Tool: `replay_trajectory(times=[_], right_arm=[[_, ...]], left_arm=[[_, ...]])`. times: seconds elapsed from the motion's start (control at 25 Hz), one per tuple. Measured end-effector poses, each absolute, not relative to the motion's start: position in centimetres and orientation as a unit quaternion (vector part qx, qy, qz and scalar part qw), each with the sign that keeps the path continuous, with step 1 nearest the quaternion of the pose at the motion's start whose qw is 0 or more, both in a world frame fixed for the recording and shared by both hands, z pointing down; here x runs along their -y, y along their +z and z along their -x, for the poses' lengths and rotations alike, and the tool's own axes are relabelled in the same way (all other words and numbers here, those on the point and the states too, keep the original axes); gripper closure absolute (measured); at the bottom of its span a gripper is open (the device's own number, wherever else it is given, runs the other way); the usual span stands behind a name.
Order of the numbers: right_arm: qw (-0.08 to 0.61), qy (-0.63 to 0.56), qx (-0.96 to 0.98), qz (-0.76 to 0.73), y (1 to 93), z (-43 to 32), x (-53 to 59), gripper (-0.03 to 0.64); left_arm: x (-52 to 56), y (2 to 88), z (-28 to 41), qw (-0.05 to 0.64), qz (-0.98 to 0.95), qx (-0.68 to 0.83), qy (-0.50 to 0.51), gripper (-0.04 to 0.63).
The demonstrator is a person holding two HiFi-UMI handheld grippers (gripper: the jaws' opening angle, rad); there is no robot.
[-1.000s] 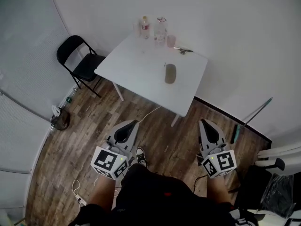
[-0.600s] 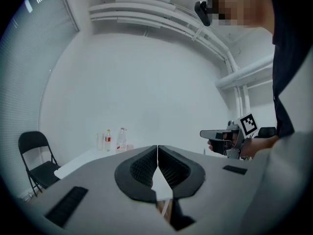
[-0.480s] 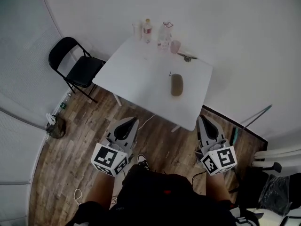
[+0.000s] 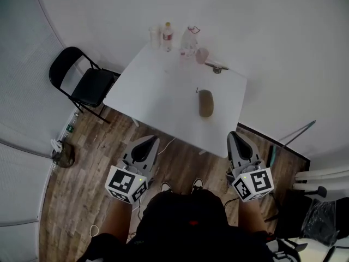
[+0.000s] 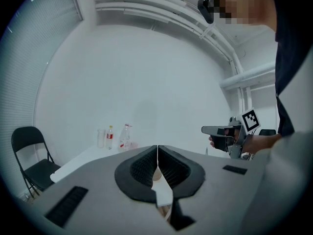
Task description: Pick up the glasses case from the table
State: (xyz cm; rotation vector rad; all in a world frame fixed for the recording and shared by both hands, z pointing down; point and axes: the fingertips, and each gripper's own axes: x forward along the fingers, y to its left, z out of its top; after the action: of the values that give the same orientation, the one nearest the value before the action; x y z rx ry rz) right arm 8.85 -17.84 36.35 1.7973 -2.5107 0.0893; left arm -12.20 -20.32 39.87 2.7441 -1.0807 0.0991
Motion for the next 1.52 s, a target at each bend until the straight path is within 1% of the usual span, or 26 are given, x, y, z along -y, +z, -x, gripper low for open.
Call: replay_trajectory(times=[0.36,0.56,0.76,0.88,1.0,1.16,1.28,1.32,1.44,1.52], right_arm=[[0.021,0.042,0.831,-0.554,38.1,-13.6,24.5,0.595],[0.053,0.022,0.845,-0.532,39.0,-17.4,28.1,0.595],[0.069,0.041,0.851,-0.52,41.2,-20.7,31.0,0.594],[0.085,0.047,0.85,-0.517,42.8,-21.3,32.5,0.594],[0.11,0.023,0.847,-0.519,43.5,-20.6,33.7,0.594],[0.12,0.034,0.846,-0.518,44.8,-19.4,35.5,0.59],[0.134,0.041,0.846,-0.515,46.5,-18.8,37.6,0.575],[0.142,0.044,0.845,-0.514,47.5,-18.6,38.4,0.559],[0.167,0.075,0.837,-0.516,51.2,-18.2,40.8,0.455],[0.178,0.115,0.83,-0.516,54.1,-18.0,42.5,0.411]], left_arm=[[24.7,40.2,8.3,0.098,-0.908,0.404,0.047,0.572],[27.3,39.4,3.9,0.097,-0.901,0.421,0.024,0.572],[29.1,40.6,1.3,0.103,-0.888,0.447,0.036,0.572],[29.5,41.4,0.5,0.113,-0.884,0.452,0.038,0.572],[29.8,41.8,0.5,0.117,-0.884,0.451,0.042,0.572],[30.1,42.3,1.0,0.122,-0.884,0.449,0.042,0.572],[30.8,42.7,1.5,0.124,-0.883,0.451,0.045,0.572],[31.0,43.0,1.8,0.125,-0.882,0.452,0.045,0.572],[31.2,43.7,2.6,0.13,-0.879,0.457,0.043,0.572],[31.4,44.1,3.1,0.135,-0.876,0.462,0.046,0.572]])
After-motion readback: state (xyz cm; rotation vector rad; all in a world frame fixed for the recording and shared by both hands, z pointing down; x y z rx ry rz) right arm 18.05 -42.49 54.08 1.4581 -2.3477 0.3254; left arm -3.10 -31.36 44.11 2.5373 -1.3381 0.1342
